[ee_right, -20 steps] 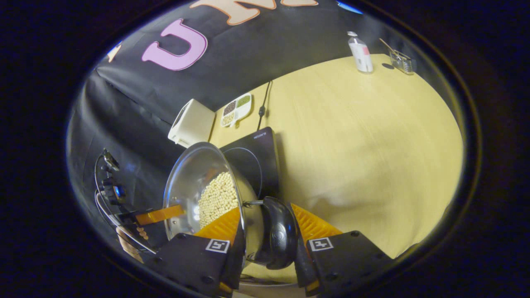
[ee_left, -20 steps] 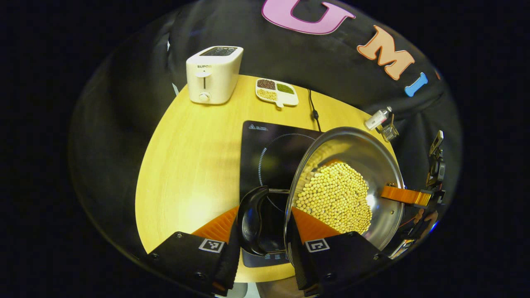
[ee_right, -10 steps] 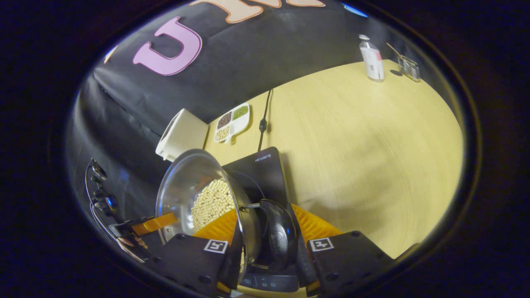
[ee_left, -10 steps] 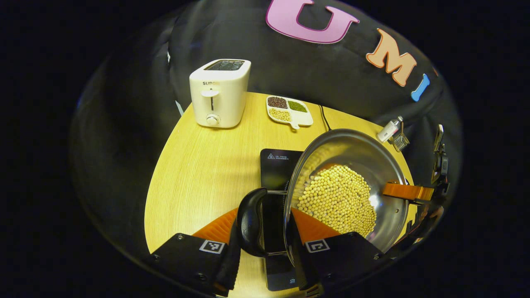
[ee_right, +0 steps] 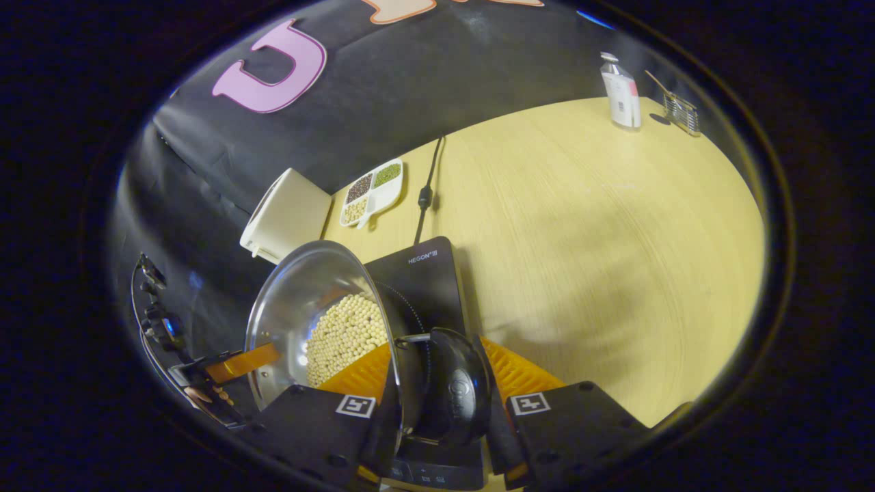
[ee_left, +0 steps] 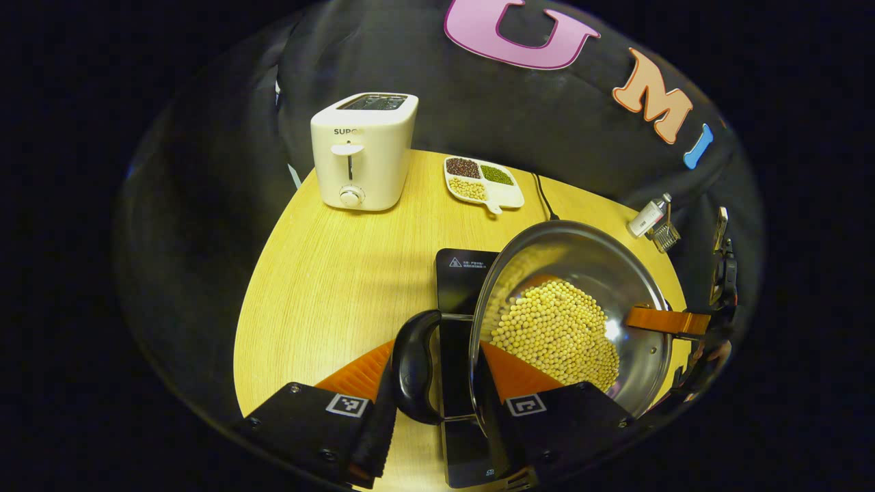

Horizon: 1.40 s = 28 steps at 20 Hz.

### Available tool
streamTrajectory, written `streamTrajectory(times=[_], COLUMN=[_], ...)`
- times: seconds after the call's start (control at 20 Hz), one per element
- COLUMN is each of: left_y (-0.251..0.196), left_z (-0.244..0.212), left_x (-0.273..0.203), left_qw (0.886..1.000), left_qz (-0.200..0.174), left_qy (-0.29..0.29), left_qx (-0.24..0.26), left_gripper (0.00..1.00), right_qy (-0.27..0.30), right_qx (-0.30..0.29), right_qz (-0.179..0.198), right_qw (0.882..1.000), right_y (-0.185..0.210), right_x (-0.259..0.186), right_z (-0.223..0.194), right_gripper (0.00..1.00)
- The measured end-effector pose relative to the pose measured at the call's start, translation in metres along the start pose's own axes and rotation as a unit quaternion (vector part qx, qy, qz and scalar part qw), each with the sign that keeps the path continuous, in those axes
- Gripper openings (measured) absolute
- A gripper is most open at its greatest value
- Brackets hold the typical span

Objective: First push the handle of the pot to place it horizontally, then grasp the pot with both hands and set it on the induction cooktop.

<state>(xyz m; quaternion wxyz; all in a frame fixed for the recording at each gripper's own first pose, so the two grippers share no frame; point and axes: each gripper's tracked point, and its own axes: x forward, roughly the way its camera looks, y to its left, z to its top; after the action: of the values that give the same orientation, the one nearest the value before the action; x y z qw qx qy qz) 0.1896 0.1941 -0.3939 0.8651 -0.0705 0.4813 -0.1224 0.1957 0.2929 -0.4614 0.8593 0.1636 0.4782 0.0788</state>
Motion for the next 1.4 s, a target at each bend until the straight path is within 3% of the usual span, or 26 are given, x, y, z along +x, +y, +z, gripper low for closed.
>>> streamTrajectory(times=[0.3,0.4,0.45,0.6,0.65,0.7,0.75,0.9,1.0,1.05,1.2,1.4], left_y=[0.0,0.002,0.006,0.005,0.004,0.003,0.001,-0.007,-0.022,-0.03,-0.058,-0.109], left_z=[0.0,-0.002,-0.003,0.012,0.017,0.023,0.028,0.04,0.045,0.049,0.062,0.094], left_x=[0.001,0.001,-0.006,-0.02,-0.029,-0.04,-0.048,-0.066,-0.074,-0.078,-0.093,-0.125], left_qw=[1.0,1.0,0.999,0.997,0.996,0.994,0.993,0.988,0.987,0.986,0.982,0.968], left_qz=[0.002,0.015,0.03,0.052,0.058,0.066,0.072,0.087,0.081,0.078,0.071,0.057], left_qy=[-0.009,-0.01,-0.009,-0.051,-0.067,-0.082,-0.097,-0.126,-0.137,-0.143,-0.159,-0.216], left_qx=[-0.011,-0.024,-0.025,-0.013,-0.008,-0.003,0.005,0.025,0.031,0.038,0.074,0.113], left_gripper=[0.61,0.64,0.67,1.0,0.98,0.98,0.98,0.98,0.98,0.97,0.97,0.96], right_qy=[0.006,0.007,-0.002,-0.064,-0.08,-0.093,-0.105,-0.139,-0.159,-0.17,-0.203,-0.254], right_qx=[0.008,0.015,0.022,0.032,0.035,0.033,0.029,0.014,0.006,0.001,-0.012,-0.037], right_qz=[-0.006,-0.008,0.0,0.012,0.014,0.011,0.006,-0.014,-0.025,-0.031,-0.043,-0.05], right_qw=[1.0,1.0,1.0,0.997,0.996,0.995,0.994,0.99,0.987,0.985,0.978,0.965], right_y=[-0.001,0.001,0.007,0.015,0.016,0.014,0.01,0.001,-0.005,-0.008,-0.016,-0.023], right_x=[0.002,-0.001,-0.003,-0.026,-0.035,-0.044,-0.055,-0.089,-0.112,-0.125,-0.165,-0.219], right_z=[-0.001,0.0,0.004,0.031,0.037,0.041,0.045,0.052,0.056,0.059,0.073,0.1], right_gripper=[0.54,0.62,0.53,0.93,1.0,1.0,0.92,0.92,0.92,1.0,1.0,1.0])
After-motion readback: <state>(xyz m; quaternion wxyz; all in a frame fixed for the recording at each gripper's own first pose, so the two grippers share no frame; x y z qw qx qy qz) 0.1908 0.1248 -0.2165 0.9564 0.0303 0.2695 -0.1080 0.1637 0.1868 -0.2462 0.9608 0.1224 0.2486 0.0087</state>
